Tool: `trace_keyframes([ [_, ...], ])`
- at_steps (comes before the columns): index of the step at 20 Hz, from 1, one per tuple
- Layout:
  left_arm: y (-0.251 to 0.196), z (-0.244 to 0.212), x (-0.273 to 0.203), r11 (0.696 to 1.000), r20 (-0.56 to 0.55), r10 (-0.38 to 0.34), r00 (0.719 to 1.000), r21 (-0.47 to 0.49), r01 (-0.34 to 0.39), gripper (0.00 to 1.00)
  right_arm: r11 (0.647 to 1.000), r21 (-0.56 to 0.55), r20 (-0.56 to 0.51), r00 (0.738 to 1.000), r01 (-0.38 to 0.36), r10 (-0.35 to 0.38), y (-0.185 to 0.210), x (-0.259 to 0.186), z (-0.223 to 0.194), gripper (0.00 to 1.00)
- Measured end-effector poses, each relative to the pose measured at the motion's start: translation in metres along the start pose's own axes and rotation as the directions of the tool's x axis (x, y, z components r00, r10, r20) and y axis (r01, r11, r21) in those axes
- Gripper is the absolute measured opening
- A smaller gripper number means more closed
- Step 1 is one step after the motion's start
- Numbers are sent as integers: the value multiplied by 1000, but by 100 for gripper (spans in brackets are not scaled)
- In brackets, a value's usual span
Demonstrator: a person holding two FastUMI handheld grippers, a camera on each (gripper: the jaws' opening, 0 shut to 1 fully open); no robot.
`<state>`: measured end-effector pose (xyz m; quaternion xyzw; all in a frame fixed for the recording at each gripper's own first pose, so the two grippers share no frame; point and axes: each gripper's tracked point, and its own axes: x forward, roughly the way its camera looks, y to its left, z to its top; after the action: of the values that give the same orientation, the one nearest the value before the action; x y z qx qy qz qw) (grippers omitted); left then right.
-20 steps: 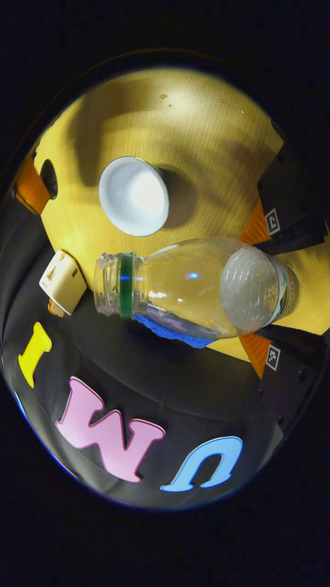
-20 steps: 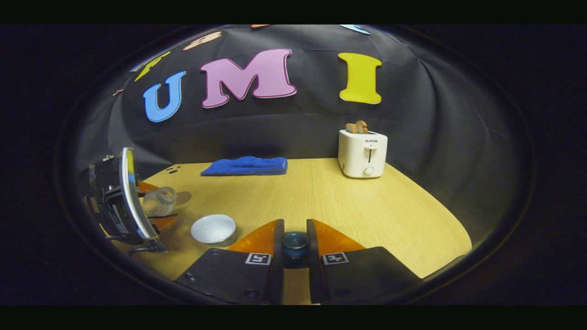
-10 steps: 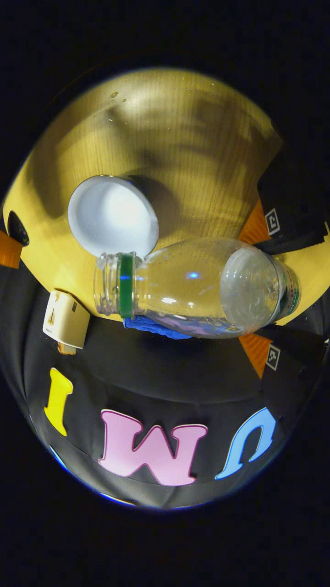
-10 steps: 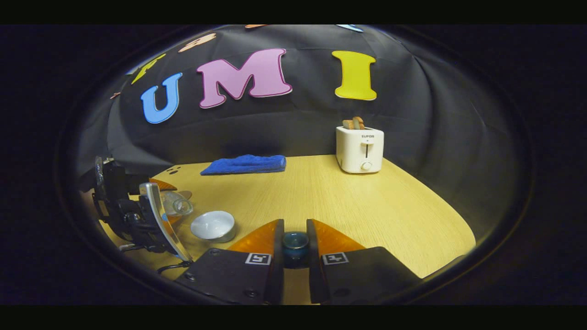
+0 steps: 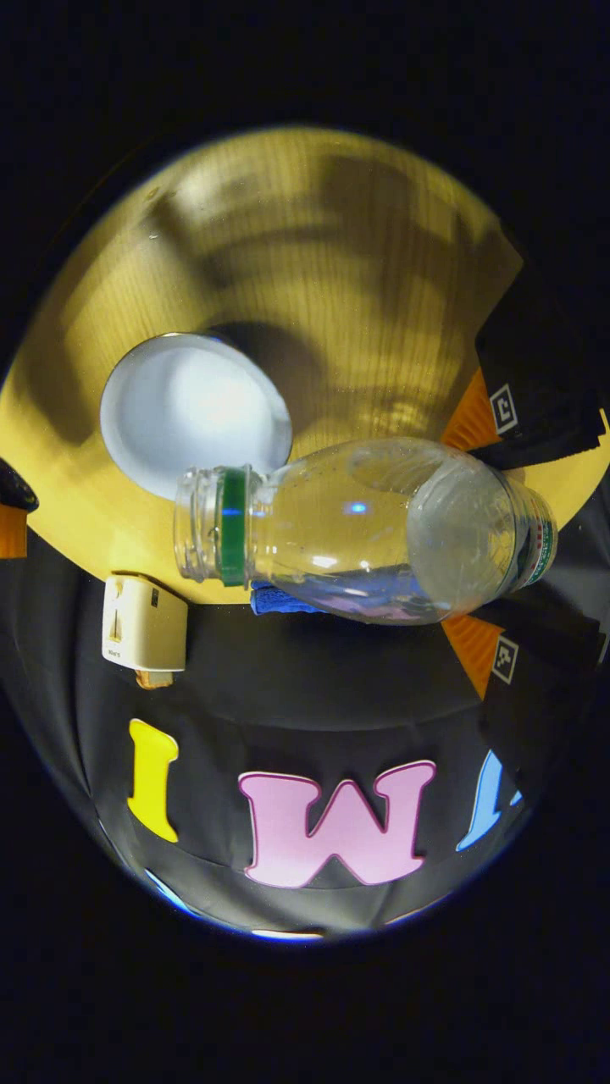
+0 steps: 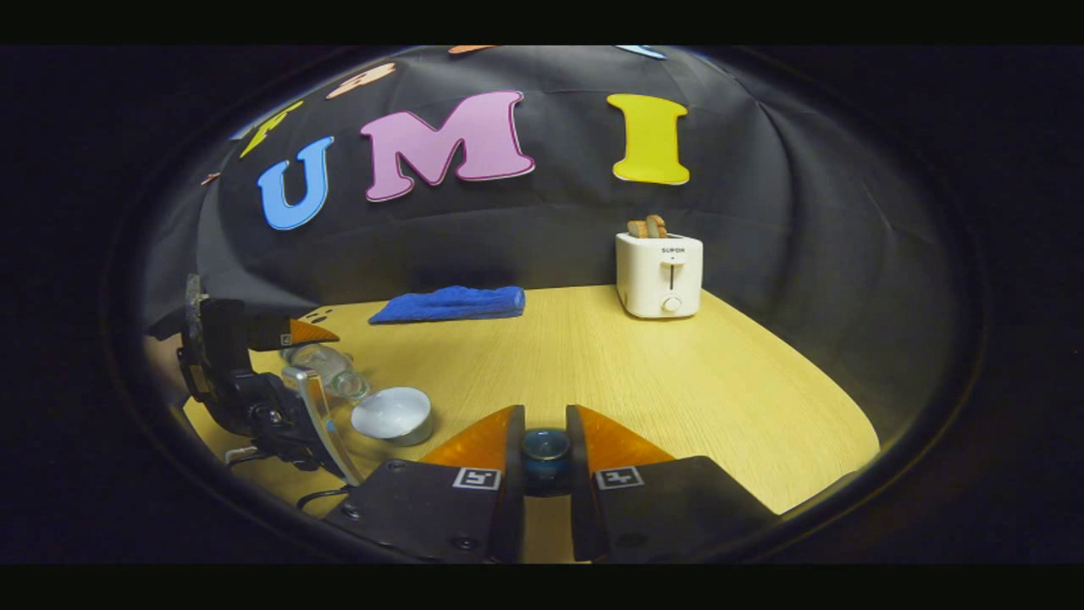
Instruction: Open the teacup lid with one hand, grasp the water bottle and pour water into the teacup with the other hand; after pouring, place the water bottle on the coaster and then close the teacup lid.
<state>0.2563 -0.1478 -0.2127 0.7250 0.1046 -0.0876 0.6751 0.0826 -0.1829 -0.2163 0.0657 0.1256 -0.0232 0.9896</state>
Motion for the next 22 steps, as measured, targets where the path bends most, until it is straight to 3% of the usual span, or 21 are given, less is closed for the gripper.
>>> trace_keyframes([
  [12, 14, 0, 7, 985, 29, 8, 1000, 171, -13, 71, 1000, 2, -2, 1000, -5, 5, 5, -3, -3, 25],
  [22, 26, 0, 19, 955, 60, 23, 998, 295, -40, 71, 1000, 8, -28, 1000, -11, 11, 8, -1, -9, 25],
])
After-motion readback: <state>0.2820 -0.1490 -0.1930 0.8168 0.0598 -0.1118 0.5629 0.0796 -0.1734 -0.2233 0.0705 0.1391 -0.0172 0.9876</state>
